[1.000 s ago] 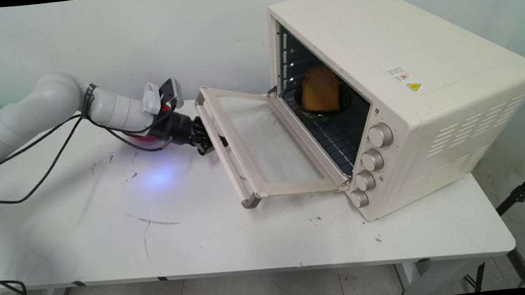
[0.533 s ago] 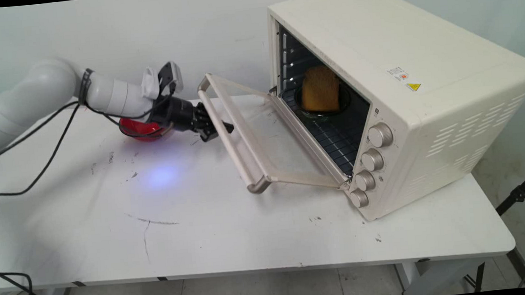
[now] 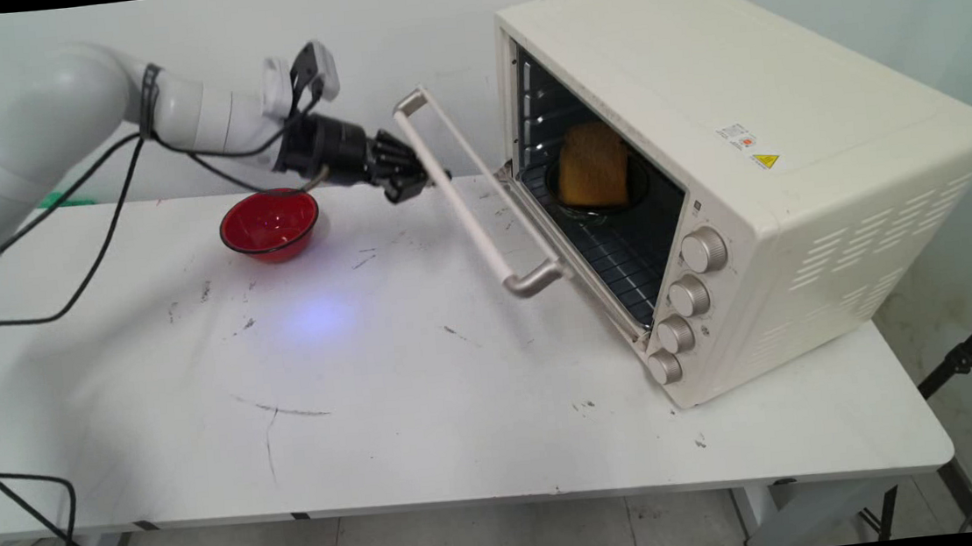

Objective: Close the oven

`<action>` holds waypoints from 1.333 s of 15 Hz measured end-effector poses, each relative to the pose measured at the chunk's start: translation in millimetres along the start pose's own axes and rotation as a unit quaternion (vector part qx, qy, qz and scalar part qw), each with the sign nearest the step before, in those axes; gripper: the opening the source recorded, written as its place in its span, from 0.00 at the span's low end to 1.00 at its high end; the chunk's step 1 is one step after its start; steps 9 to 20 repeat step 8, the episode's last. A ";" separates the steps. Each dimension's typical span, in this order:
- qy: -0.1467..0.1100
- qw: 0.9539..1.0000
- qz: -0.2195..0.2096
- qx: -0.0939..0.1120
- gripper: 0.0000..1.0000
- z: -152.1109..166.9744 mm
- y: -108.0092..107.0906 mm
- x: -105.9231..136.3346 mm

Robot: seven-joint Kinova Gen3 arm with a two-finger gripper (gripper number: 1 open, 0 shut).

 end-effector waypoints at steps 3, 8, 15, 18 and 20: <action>0.015 1.000 0.003 0.001 0.00 -3.0 -3.6 18.9; 0.035 0.999 0.008 0.001 0.00 -10.8 -9.2 43.4; 0.035 0.999 0.008 0.001 0.00 -10.8 -9.2 43.4; 0.035 0.999 0.008 0.001 0.00 -10.8 -9.2 43.4; 0.035 0.999 0.008 0.001 0.00 -10.8 -9.2 43.4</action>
